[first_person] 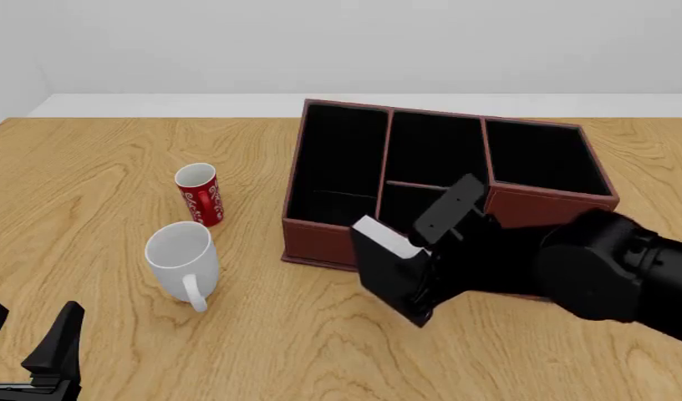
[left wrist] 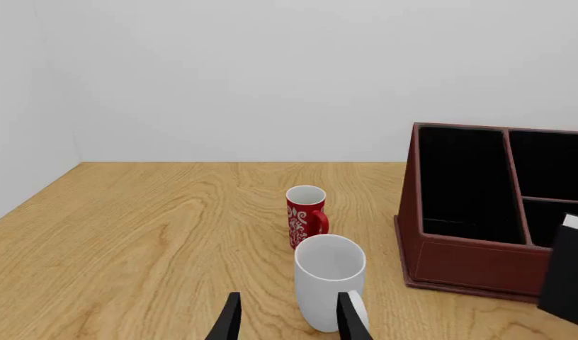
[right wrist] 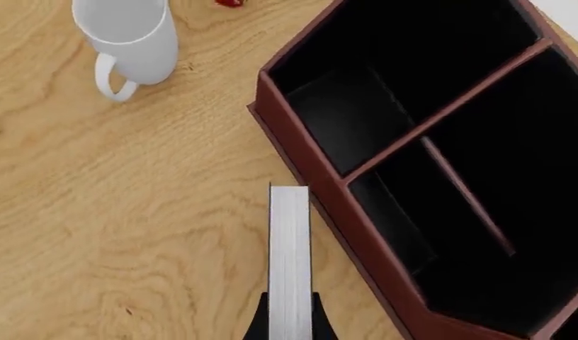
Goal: Pick up the book and place it in the right compartment of the caddy.
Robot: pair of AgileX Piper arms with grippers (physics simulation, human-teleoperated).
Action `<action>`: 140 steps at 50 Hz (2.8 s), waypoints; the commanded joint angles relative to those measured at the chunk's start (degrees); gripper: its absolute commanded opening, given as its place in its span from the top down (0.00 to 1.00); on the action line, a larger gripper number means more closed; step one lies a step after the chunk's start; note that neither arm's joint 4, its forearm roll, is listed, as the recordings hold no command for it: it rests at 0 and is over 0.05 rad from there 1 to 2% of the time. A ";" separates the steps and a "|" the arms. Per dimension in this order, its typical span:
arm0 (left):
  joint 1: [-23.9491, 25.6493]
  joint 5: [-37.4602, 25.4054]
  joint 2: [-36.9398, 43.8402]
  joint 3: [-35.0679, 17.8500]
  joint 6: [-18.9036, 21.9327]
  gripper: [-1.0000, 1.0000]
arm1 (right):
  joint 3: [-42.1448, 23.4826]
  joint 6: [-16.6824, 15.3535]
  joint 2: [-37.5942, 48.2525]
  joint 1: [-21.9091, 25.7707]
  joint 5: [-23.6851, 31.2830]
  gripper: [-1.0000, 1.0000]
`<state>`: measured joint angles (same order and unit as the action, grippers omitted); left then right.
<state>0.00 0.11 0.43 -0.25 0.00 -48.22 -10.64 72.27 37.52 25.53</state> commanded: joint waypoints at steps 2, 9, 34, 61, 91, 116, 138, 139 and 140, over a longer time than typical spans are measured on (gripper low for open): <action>0.00 0.00 0.00 0.00 0.00 0.00 | -3.57 1.94 -5.73 0.82 6.26 1.00; 0.00 0.00 0.00 0.00 0.00 0.00 | -5.85 2.23 -8.07 1.57 10.23 1.00; 0.00 0.00 0.00 0.00 0.00 0.00 | -23.93 4.48 -12.23 0.41 26.19 1.00; 0.00 0.00 0.00 0.00 0.00 0.00 | -43.35 1.43 -8.63 -9.64 36.62 1.00; 0.00 0.00 0.00 0.00 0.00 0.00 | -48.12 -0.21 -5.71 -19.98 33.17 1.00; 0.00 0.00 0.00 0.00 0.00 0.00 | -42.94 2.22 -4.57 -24.71 25.26 1.00; 0.00 0.00 0.00 0.00 0.00 0.00 | -37.10 1.63 -3.73 -28.57 18.26 1.00; 0.00 0.00 0.00 0.00 0.00 0.00 | -37.10 1.63 -3.73 -28.57 18.26 1.00; 0.00 0.00 0.00 0.00 0.00 0.00 | -36.48 1.46 -3.35 -29.39 17.12 1.00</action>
<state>0.00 0.11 0.43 -0.25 0.00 -86.49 -10.58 68.64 10.00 46.16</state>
